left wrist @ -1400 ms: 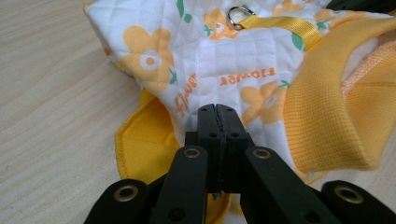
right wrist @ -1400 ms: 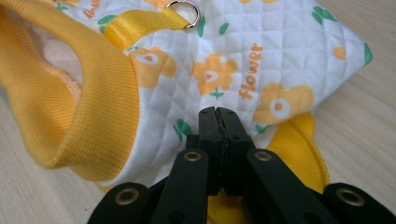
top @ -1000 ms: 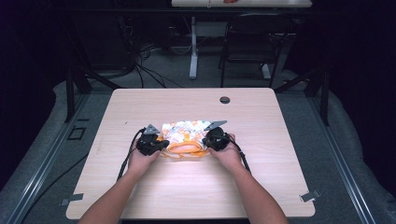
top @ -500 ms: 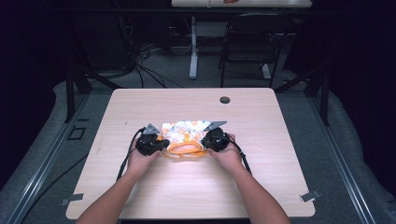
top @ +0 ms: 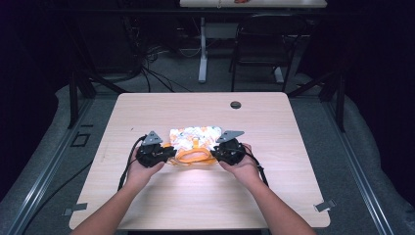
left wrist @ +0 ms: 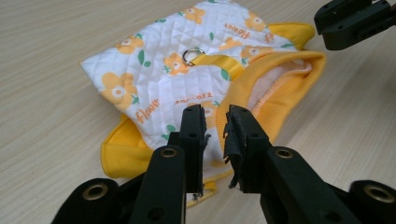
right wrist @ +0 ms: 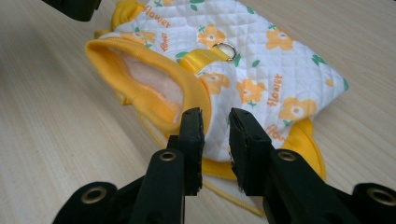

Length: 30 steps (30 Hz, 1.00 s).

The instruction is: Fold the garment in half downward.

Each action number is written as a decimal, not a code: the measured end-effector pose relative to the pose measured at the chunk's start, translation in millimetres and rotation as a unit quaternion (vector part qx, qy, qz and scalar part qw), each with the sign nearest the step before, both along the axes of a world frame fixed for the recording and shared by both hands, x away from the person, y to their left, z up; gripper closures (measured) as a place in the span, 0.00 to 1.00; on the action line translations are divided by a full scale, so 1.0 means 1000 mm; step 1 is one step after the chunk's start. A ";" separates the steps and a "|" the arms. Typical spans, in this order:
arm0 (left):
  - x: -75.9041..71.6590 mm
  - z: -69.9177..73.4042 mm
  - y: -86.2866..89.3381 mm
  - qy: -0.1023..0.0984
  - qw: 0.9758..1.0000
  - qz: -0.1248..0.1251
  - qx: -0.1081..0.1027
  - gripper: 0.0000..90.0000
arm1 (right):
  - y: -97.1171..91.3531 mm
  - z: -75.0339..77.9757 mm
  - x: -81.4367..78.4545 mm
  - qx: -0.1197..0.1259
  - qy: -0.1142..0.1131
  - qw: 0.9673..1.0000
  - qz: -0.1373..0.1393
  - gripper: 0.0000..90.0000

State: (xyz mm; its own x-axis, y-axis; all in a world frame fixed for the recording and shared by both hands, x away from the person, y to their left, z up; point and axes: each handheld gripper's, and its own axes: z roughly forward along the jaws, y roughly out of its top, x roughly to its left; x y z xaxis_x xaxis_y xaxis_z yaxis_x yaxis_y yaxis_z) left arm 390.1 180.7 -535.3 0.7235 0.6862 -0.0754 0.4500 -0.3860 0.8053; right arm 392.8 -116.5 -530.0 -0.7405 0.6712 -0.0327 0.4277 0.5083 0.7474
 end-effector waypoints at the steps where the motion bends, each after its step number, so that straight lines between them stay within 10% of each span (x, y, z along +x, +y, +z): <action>1: 0.000 0.000 0.000 0.000 1.000 0.000 0.000 0.83 | 0.000 0.000 0.000 0.000 0.000 1.000 0.000 0.82; 15: -0.054 0.009 0.034 -0.005 0.999 0.021 -0.039 0.69 | -0.021 0.016 -0.062 -0.001 -0.020 1.000 -0.005 0.73; 30: -0.081 -0.014 0.047 0.005 1.000 0.012 -0.006 0.65 | -0.037 -0.009 -0.088 -0.001 0.005 1.000 0.005 0.70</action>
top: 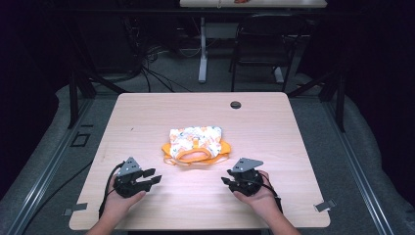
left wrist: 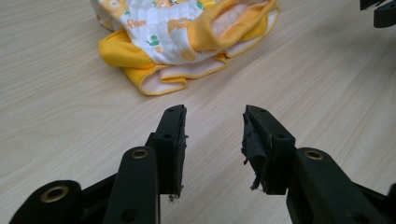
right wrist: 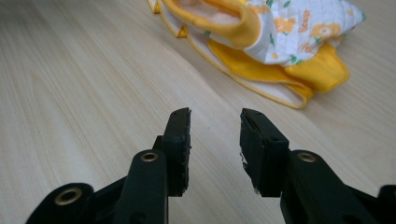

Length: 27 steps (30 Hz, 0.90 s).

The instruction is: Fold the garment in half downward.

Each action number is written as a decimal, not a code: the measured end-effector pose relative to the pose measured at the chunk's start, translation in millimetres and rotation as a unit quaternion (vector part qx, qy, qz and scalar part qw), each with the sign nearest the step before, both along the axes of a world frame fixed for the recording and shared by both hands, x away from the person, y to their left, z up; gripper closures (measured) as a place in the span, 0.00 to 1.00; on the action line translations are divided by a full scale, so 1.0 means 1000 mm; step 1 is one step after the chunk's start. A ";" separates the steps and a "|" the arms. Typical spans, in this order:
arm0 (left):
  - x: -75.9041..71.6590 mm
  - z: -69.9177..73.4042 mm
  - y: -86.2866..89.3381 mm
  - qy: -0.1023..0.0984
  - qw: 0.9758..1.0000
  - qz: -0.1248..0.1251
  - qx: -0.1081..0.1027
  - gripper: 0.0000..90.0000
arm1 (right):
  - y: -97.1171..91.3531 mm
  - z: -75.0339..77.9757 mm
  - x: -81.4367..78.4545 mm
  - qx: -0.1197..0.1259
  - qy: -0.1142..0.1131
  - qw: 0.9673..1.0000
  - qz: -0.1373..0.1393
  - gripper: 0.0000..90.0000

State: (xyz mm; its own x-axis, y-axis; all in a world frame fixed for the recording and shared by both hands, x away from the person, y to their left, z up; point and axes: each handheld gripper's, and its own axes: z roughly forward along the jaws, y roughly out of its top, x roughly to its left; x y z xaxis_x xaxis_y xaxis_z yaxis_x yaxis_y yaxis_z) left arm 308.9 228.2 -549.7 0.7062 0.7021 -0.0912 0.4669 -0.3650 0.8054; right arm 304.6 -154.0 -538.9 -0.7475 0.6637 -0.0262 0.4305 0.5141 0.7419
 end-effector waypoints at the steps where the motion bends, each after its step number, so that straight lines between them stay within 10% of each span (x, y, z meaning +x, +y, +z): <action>1: 0.000 -0.002 0.000 0.003 1.000 0.001 -0.002 0.65 | 0.000 0.000 0.000 0.000 0.000 1.000 0.000 0.70; 27: 0.002 -0.019 -0.008 0.011 1.000 -0.013 0.025 0.62 | 0.003 -0.030 0.004 -0.012 0.004 1.000 0.002 0.67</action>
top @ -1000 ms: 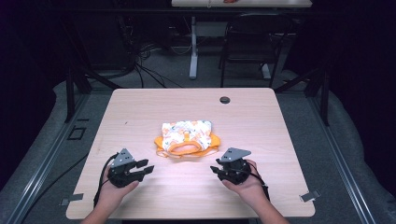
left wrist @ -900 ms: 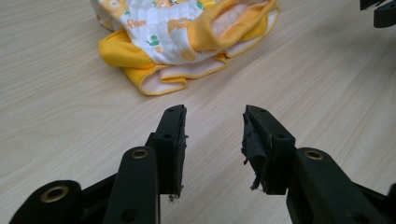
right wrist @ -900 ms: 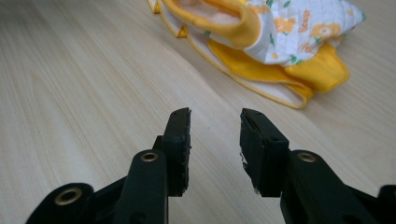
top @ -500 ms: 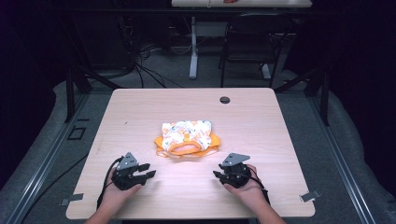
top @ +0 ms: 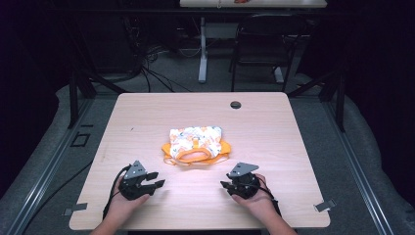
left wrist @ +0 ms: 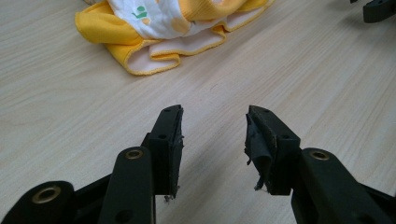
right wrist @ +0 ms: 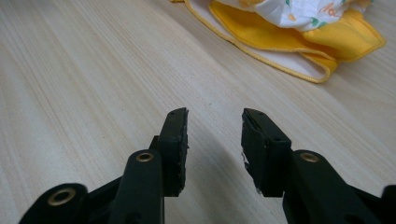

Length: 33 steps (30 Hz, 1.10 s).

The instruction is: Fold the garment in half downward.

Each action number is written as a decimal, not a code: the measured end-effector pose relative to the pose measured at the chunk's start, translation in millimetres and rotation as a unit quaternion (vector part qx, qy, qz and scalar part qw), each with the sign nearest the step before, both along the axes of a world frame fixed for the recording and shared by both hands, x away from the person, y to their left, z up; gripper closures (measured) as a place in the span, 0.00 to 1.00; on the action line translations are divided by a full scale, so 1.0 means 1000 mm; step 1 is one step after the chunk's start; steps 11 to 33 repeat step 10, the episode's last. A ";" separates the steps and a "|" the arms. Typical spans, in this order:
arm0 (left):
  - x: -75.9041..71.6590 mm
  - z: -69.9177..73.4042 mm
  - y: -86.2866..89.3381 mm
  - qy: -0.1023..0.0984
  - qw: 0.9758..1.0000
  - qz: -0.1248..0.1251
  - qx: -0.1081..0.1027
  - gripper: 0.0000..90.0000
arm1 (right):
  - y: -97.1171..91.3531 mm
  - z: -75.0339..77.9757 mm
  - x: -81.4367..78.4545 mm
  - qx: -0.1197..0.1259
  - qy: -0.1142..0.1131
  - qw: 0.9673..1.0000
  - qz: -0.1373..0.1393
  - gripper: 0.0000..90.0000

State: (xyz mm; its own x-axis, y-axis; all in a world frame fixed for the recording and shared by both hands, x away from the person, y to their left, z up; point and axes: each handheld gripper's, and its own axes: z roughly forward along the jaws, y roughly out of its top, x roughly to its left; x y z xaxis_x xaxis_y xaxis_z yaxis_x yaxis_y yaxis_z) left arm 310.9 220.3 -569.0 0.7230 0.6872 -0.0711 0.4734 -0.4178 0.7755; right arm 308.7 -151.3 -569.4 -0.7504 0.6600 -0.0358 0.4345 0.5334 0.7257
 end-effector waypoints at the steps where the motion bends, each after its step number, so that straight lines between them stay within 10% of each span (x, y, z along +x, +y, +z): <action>1: 0.000 0.000 0.000 0.000 1.000 0.000 0.000 0.62 | 0.001 0.000 0.000 -0.001 -0.002 1.000 -0.001 0.67; 33: 0.002 0.000 -0.004 0.000 1.000 -0.002 -0.005 0.61 | 0.002 0.000 0.000 -0.005 -0.012 1.000 0.002 0.66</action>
